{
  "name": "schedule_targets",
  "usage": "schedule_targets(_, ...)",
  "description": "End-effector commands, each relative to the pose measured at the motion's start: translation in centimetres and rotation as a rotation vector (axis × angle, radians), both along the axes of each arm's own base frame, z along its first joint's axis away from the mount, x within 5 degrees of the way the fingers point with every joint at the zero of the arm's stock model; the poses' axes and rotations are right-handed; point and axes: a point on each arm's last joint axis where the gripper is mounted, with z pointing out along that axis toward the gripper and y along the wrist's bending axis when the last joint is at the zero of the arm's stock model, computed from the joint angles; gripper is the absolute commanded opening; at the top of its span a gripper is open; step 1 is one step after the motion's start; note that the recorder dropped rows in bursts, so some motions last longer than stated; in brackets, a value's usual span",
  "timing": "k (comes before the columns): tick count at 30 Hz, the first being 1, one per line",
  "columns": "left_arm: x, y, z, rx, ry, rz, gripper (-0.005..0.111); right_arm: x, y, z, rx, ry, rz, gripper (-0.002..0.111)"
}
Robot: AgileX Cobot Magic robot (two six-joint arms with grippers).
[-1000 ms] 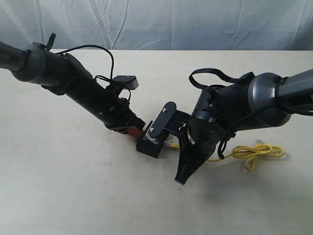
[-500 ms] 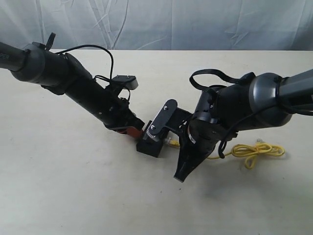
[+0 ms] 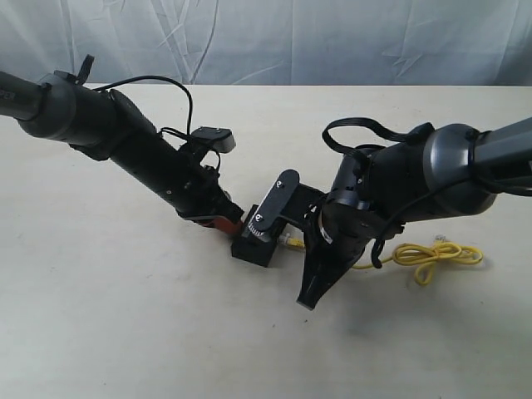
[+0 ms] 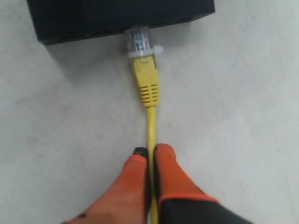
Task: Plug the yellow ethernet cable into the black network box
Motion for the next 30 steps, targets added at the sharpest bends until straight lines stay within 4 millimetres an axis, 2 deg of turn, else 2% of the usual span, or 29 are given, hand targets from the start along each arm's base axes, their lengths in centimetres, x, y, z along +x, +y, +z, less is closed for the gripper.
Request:
schedule_targets(1,-0.33,0.15,-0.90,0.023,0.017,-0.035,0.000,0.26,0.75,0.28,0.071,-0.034,0.034,-0.001)
schedule_targets(10,-0.35,0.15,-0.89,0.022,0.019,-0.035,0.000,0.15,0.88,0.25,0.055,-0.029,0.113,-0.001)
schedule_targets(20,-0.47,0.14,-0.88,0.021,0.026,-0.047,0.000,0.25,1.17,0.34,0.131,-0.031,0.010,-0.001)
schedule_targets(30,-0.49,0.21,-0.92,0.029,0.023,-0.057,0.000,0.12,0.31,0.44,0.039,-0.015,0.010,-0.001)
